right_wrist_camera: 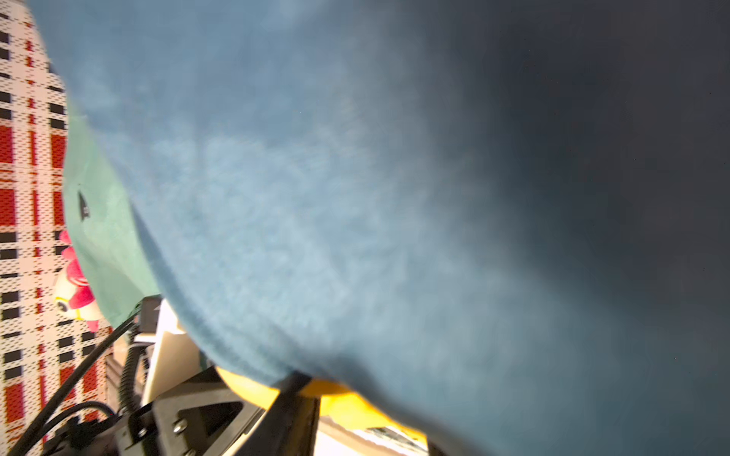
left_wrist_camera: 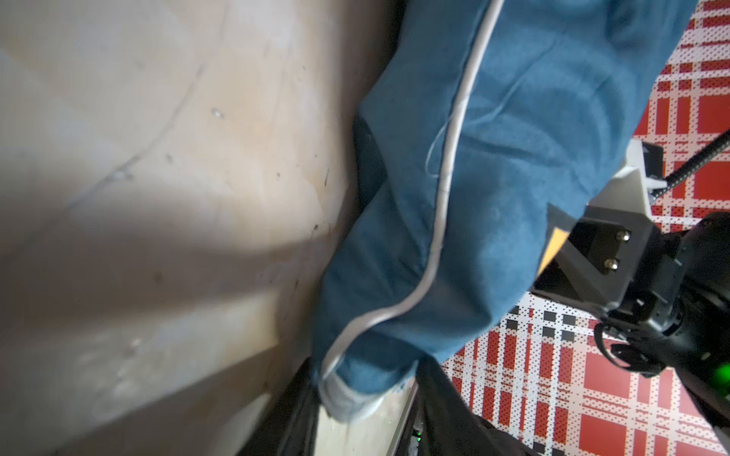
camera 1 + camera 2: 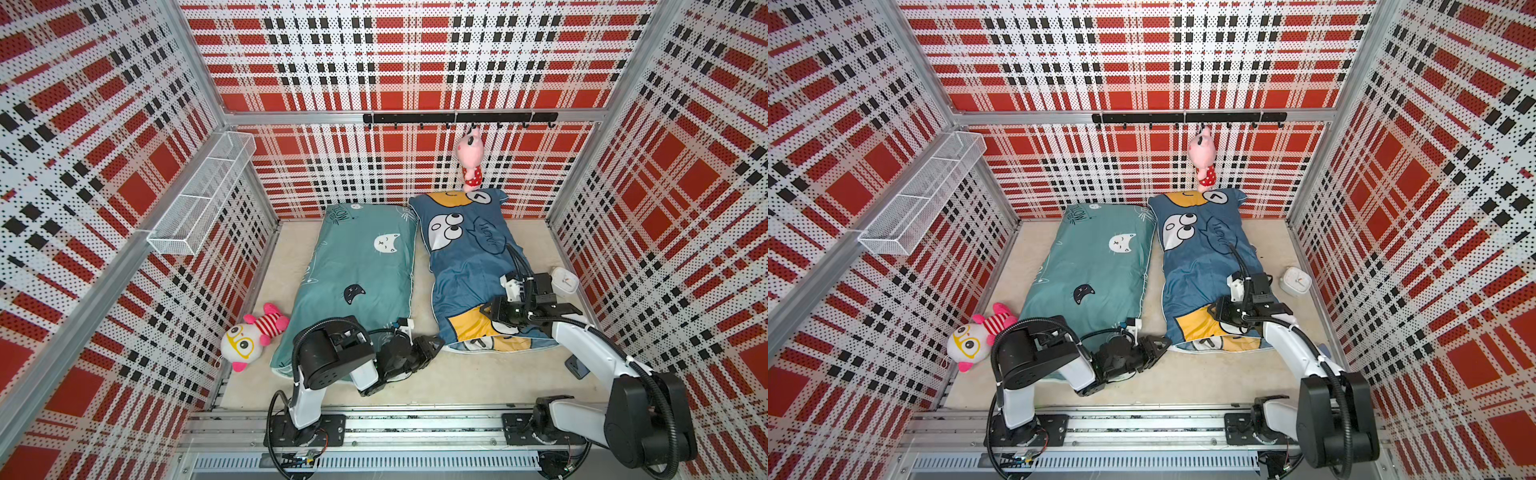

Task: Zip up pillowcases
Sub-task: Pick up the pillowcase from the center of the board, then zip the zipper on the pillowcase.

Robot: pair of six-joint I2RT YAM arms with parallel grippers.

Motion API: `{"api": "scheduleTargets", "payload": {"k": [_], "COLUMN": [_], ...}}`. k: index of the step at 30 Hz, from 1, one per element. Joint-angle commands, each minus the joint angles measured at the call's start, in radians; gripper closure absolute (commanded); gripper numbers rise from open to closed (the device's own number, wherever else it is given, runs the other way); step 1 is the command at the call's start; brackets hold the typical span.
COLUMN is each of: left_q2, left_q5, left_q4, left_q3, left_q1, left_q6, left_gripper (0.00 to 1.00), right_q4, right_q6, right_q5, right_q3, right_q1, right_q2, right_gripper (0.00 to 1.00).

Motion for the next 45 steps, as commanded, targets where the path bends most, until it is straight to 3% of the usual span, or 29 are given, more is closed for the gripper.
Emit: {"api": "scheduleTargets", "payload": {"k": [1, 9, 12, 15, 21, 29, 36, 45], "left_q2": [0.019, 0.005, -0.014, -0.035, -0.065, -0.026, -0.019, -0.009], "left_q5": [0.001, -0.009, -0.013, -0.026, -0.032, -0.028, -0.028, -0.021], "left_q4": [0.049, 0.056, 0.052, 0.050, 0.113, 0.216, 0.217, 0.217], "left_q3": [0.013, 0.009, 0.014, 0.010, -0.024, -0.041, -0.044, -0.039], "left_q1": [0.004, 0.004, -0.005, -0.018, -0.019, -0.024, -0.024, -0.024], "left_q6": [-0.001, -0.023, -0.030, -0.039, -0.034, -0.074, -0.074, -0.071], "left_gripper": [0.69, 0.93, 0.97, 1.00, 1.00, 1.00, 1.00, 1.00], "right_q4": [-0.008, -0.292, -0.271, -0.117, 0.243, 0.602, 0.649, 0.705], "right_q6": [-0.029, -0.048, 0.036, 0.184, 0.360, 0.485, 0.483, 0.501], "right_q5": [-0.058, -0.133, -0.159, -0.187, -0.195, -0.242, -0.241, -0.240], "right_q3": [-0.002, 0.014, -0.043, -0.150, -0.324, -0.453, -0.456, -0.451], "right_q1": [-0.015, 0.001, 0.083, 0.194, 0.334, 0.342, 0.342, 0.341], "right_q2": [-0.066, -0.332, -0.422, -0.465, -0.371, -0.237, -0.191, -0.156], "right_gripper": [0.49, 0.35, 0.38, 0.49, 0.65, 0.78, 0.79, 0.74]}}
